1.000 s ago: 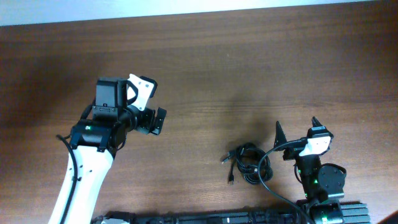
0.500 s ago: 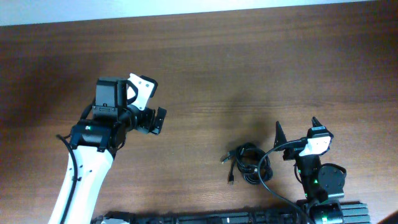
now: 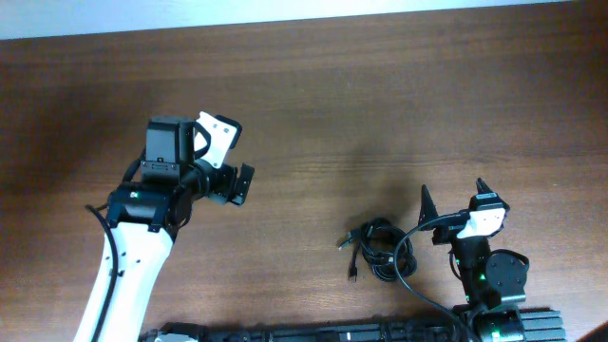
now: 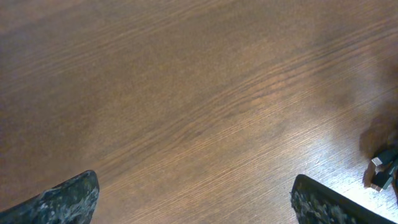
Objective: Untangle cables
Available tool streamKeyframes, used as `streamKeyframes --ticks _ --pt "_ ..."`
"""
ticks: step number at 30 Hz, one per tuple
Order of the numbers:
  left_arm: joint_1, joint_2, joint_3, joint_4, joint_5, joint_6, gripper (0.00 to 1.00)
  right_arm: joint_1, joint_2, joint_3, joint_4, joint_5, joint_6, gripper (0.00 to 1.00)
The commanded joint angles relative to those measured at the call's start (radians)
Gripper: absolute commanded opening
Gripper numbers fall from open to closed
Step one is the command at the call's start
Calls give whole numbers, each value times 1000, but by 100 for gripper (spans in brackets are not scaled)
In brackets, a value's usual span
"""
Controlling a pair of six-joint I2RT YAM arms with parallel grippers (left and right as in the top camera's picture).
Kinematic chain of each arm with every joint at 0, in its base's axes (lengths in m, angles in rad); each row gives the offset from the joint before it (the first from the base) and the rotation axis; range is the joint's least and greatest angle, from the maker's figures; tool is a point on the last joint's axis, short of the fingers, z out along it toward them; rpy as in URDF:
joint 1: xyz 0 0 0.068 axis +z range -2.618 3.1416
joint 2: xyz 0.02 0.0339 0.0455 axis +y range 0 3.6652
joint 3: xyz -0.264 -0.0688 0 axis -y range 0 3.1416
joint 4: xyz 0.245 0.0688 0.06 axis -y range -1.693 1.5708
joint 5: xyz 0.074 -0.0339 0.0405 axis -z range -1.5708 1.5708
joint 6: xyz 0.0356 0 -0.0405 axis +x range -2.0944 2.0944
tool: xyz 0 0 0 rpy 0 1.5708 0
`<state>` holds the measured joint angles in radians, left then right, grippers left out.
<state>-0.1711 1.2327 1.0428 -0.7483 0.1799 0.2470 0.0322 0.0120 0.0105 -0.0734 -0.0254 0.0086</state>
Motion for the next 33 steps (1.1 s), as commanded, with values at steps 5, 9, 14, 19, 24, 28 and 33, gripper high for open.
streamKeyframes --ticks 5,9,14,19,24,28,33 --pt "-5 2 58 2 15 17 99 -7 -6 -5 -6 8 8 99" --pt "-6 2 95 -7 19 17 99 -7 -6 -5 -6 8 8 99" --pt "-6 2 119 -9 69 35 99 -7 -6 -5 -6 8 8 99" --pt "-6 2 119 8 103 35 99 -7 -6 -5 -6 8 8 99" --pt "-6 21 119 58 166 35 99 -7 -6 -5 -6 8 8 99" --pt "-6 29 119 95 270 37 99 -7 -6 -5 -6 8 8 99" --pt "-6 98 119 111 357 39 99 -7 -6 -5 -6 8 8 99"
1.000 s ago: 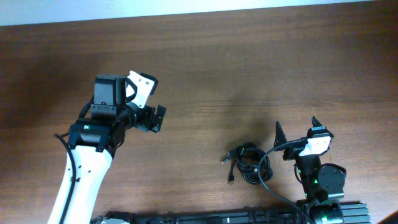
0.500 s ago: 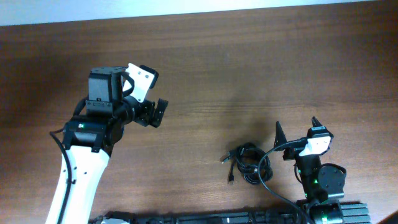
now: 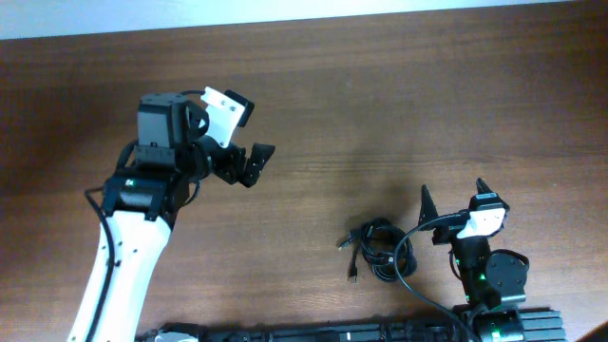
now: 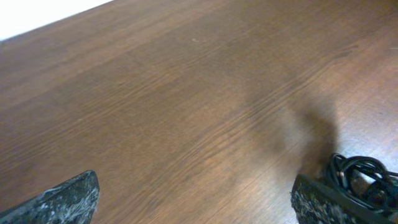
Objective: Untangle cables
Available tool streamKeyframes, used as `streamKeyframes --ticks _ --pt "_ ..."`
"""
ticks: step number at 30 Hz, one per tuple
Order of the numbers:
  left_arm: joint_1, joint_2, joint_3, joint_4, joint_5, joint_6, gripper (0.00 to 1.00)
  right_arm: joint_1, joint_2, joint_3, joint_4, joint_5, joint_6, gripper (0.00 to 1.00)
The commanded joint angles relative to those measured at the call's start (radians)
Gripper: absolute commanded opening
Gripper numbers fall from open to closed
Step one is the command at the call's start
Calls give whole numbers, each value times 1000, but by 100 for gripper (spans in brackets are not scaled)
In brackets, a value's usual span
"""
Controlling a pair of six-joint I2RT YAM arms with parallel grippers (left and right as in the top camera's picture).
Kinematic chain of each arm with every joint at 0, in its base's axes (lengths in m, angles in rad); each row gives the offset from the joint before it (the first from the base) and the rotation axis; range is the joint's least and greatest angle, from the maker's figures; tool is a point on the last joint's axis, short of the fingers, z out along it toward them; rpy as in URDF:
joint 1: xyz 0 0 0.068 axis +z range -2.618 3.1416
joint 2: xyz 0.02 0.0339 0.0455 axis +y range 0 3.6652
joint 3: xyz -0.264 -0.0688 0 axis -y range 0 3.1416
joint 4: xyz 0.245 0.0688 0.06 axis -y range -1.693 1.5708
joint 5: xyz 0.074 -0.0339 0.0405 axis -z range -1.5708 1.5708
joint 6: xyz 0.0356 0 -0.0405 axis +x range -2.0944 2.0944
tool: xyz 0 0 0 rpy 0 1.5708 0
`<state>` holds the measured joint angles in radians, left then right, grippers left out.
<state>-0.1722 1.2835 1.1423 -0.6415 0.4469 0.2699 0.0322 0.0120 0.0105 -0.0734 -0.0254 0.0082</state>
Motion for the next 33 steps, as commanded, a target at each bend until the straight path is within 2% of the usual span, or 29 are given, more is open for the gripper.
streamKeyframes --ticks 1,3,4,7,8,12,17,25,33 --pt "-5 59 19 5 105 16 99 -7 -6 -5 -6 8 8 99" --pt "-5 95 19 4 155 21 99 -7 -6 -5 -6 8 8 99" --pt "-18 114 19 1 192 75 99 -7 -6 -5 -6 8 8 99" --pt "-80 136 19 -7 193 130 99 -7 -5 -5 -6 8 8 99" --pt "-148 147 19 -30 193 185 99 -7 -5 -5 -6 8 8 99" --pt "-245 172 19 -70 175 231 99 -7 -5 -5 -6 8 8 99" --pt "-386 258 19 -146 175 378 99 -7 -5 -5 -6 8 8 99" --pt "-535 323 19 -69 175 378 99 -7 -5 -5 -6 8 8 99" --pt "-554 323 19 -41 174 371 99 -7 -5 -5 15 -19 9 99"
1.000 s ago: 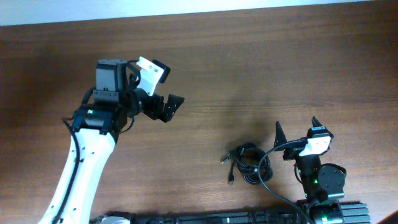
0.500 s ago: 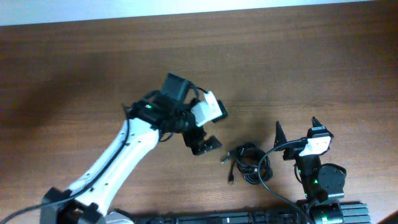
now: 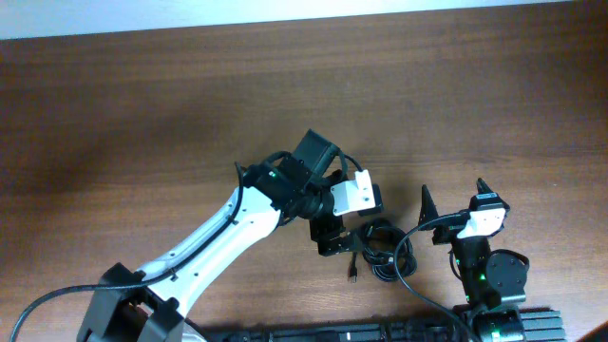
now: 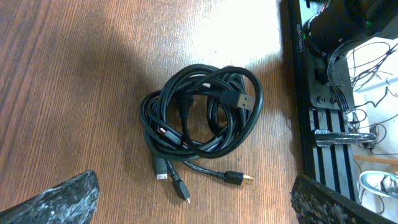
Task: Untangle cables
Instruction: 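Lower the right gripper onto the black cable bundle and grasp it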
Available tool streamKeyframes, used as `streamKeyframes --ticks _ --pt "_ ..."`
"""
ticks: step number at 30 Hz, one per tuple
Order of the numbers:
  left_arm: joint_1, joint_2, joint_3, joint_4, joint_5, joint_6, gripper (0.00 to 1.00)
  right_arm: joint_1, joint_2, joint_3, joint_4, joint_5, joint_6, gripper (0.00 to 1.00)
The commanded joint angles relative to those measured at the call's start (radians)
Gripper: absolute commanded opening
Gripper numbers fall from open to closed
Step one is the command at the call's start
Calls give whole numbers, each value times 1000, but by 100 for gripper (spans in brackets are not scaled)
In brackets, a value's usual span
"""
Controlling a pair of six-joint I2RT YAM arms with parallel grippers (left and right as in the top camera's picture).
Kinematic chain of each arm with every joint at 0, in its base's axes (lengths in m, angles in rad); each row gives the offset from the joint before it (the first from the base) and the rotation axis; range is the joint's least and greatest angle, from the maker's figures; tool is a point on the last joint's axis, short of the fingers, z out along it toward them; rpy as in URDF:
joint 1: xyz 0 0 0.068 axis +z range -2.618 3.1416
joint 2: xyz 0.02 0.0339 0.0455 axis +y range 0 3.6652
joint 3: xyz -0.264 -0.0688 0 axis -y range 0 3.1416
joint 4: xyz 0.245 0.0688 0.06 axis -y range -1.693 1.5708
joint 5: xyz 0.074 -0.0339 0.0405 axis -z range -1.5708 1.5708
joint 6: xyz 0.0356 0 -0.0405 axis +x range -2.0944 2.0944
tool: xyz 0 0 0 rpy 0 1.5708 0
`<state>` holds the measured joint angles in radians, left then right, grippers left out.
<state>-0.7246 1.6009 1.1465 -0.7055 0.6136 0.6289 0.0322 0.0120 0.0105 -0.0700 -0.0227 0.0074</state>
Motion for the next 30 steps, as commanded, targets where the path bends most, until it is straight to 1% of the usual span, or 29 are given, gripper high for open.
streamKeyframes --ticks 1,2,3,4,6,7,8,10,12,13,15,16,19,20,22,25,27,28,30 --pt "-1 6 15 36 -2 11 99 -7 -5 -5 7 -59 10 99" --pt "-1 6 15 45 -19 7 99 -7 -5 -5 -2 -98 19 99" --pt "1 6 15 47 -38 7 99 -8 -1 1 -7 -116 72 99" --pt "6 6 15 48 -58 6 99 -8 0 15 -33 -129 84 99" --pt "34 6 15 63 -64 -42 99 -8 1 83 -152 -127 99 99" --pt "53 6 15 66 -64 -64 99 -8 3 139 -238 -105 98 99" --pt "72 6 15 65 -64 -68 99 -10 13 209 -327 -89 81 99" --pt "97 6 15 67 -64 -68 99 -22 47 302 -416 -90 54 99" --pt "110 6 15 68 -64 -69 99 -39 128 415 -518 -90 31 99" --pt "114 6 15 69 -65 -81 99 -41 195 480 -569 -94 5 99" --pt "117 6 15 70 -65 -95 99 -41 319 583 -642 -101 -3 99" --pt "117 5 15 71 -65 -103 99 -41 414 656 -696 -111 -4 99" --pt "138 5 15 114 -95 -227 99 -41 690 844 -860 -250 -98 99" --pt "148 6 15 117 -95 -241 99 -41 751 881 -900 -271 -107 99" --pt "183 6 15 117 -96 -266 99 -41 930 969 -991 -331 -104 99" --pt "234 5 15 119 -98 -301 99 -41 1094 977 -1009 -441 -105 99" --pt "268 5 15 119 -98 -303 99 -39 1202 977 -1024 -502 -106 99" --pt "281 5 15 119 -98 -303 99 -39 1250 977 -1052 -502 -120 98" --pt "294 5 15 123 -98 -303 99 -37 1315 976 -1119 -505 -168 92"
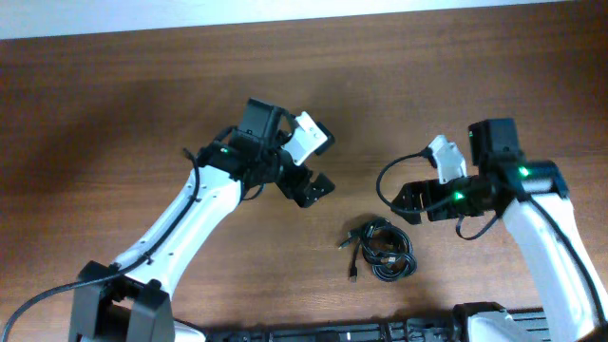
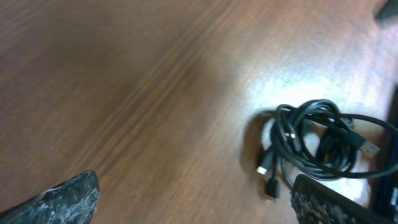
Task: Untangle cables
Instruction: 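Lower the right gripper onto the black cable bundle and grasp it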
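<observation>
A tangle of black cables (image 1: 381,253) lies coiled on the wooden table, with its plug ends poking out to the left. In the left wrist view the cable bundle (image 2: 317,146) sits at the lower right, partly behind the right fingertip (image 2: 329,202). My left gripper (image 1: 310,187) hovers up and left of the bundle, open and empty. My right gripper (image 1: 407,203) hangs just above and to the right of the bundle. Its dark fingers look apart, with nothing between them.
The brown wooden table (image 1: 114,114) stretches far to the left and back. A black rail with the arm bases (image 1: 361,334) runs along the front edge. The right arm's own black wire loops beside its wrist (image 1: 394,169).
My left gripper was right over the cable bundle and is now up and to the left of it. The right arm has left its parked pose at the front right and reaches toward the bundle.
My left gripper was open far to the left of the table, with the right arm parked at the front right. It then stood directly over the cable bundle. Now it is off to the upper left, and the right gripper is beside the bundle. The cables lie where they were.
</observation>
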Available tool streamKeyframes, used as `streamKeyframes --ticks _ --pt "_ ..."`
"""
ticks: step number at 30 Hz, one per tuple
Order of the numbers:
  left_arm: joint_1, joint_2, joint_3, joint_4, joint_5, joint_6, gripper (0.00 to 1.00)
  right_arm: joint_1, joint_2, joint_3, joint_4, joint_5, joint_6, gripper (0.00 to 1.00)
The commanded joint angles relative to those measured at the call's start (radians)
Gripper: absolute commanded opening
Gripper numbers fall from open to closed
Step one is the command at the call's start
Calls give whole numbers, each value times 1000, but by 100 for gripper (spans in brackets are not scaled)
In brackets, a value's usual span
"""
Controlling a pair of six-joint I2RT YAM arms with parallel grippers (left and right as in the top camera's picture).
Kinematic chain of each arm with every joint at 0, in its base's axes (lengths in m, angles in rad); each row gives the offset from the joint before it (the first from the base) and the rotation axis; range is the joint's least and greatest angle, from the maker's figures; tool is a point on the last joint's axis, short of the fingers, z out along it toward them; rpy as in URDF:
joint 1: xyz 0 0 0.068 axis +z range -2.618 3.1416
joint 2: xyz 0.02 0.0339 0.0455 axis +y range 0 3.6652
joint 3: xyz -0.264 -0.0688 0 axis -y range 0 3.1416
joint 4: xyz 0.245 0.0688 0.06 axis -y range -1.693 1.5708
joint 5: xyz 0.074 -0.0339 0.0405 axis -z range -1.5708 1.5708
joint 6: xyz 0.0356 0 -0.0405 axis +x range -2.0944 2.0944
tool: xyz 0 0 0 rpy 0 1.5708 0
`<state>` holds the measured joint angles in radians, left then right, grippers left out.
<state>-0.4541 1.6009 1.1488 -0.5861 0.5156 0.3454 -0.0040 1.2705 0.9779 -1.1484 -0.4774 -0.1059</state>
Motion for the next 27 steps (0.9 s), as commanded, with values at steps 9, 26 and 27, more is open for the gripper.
streamKeyframes --ticks 9,26,27 --pt "117 5 13 159 0 -69 99 155 332 -25 -24 -64 -74 92" --pt "242 5 13 199 0 -69 99 156 369 -119 174 151 -100 91" --pt "242 5 13 213 0 -68 99 157 369 -137 199 124 -100 90"
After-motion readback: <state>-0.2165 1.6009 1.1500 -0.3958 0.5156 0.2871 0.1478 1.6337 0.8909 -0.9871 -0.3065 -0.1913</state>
